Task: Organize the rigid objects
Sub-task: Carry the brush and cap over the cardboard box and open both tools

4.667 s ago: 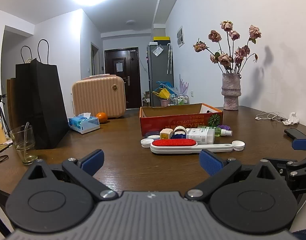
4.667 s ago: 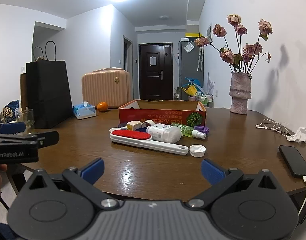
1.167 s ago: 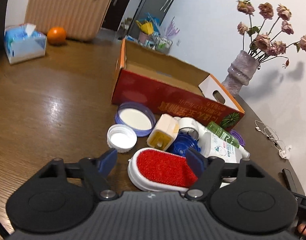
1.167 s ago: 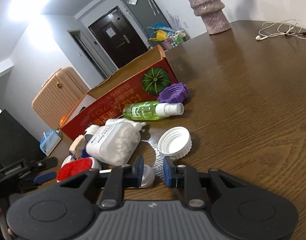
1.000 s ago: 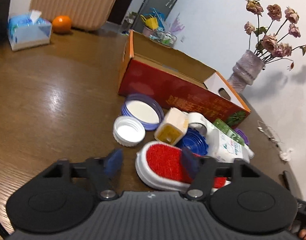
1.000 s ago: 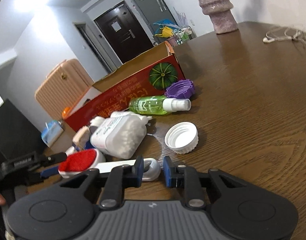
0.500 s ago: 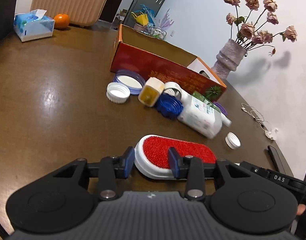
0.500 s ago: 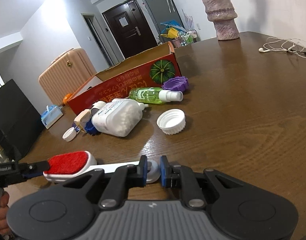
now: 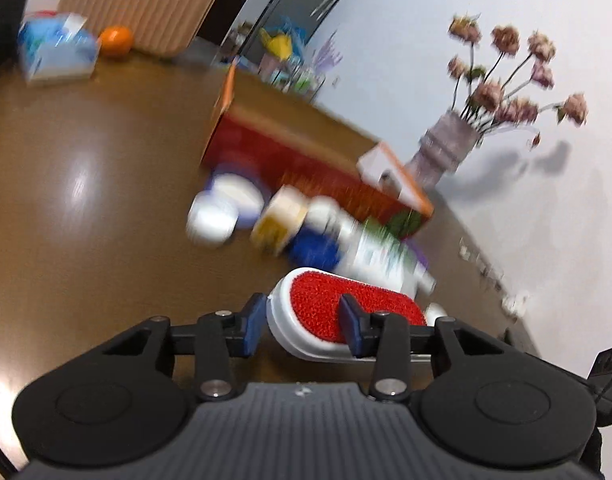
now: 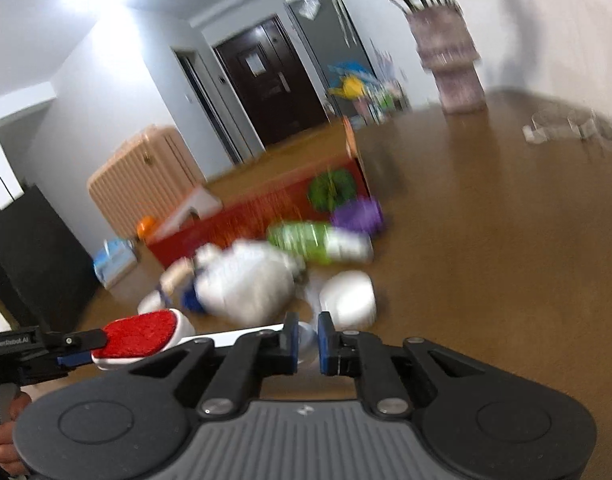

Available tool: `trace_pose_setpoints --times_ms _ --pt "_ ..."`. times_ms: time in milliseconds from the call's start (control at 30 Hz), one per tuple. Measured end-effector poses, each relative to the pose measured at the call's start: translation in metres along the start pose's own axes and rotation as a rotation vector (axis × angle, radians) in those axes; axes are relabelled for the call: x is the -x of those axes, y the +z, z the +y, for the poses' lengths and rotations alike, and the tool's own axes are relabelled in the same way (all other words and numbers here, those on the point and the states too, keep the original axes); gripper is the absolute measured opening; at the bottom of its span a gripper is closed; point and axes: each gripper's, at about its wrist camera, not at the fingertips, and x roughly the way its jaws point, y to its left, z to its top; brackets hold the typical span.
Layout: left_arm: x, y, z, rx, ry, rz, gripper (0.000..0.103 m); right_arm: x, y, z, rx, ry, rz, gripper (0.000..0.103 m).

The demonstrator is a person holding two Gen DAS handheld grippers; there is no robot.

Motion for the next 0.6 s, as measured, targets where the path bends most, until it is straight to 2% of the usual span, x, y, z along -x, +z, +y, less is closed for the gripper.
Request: trace_pose_setpoints --times_ms 200,333,467,600 --pt "-0.037 0.099 -0.021 -0.067 -0.024 -0.107 0.04 -0.056 0.095 0.005 0.044 0.024 -0.069 0.01" --pt "-0.083 0.159 -0.013 -0.032 -0.036 -0.085 0.04 -0.114 0.151 0.002 0.027 0.037 -0.047 0.01" --pt "-0.122 0.186 0.006 0.003 0.014 -0.036 0.04 -0.175 0.171 -0.006 0.023 0.046 0.069 0.01" --pt "-0.139 0.184 0.027 0.034 0.05 0.018 0.039 -0.203 0.17 -0.015 -0.008 0.068 0.132 0.01"
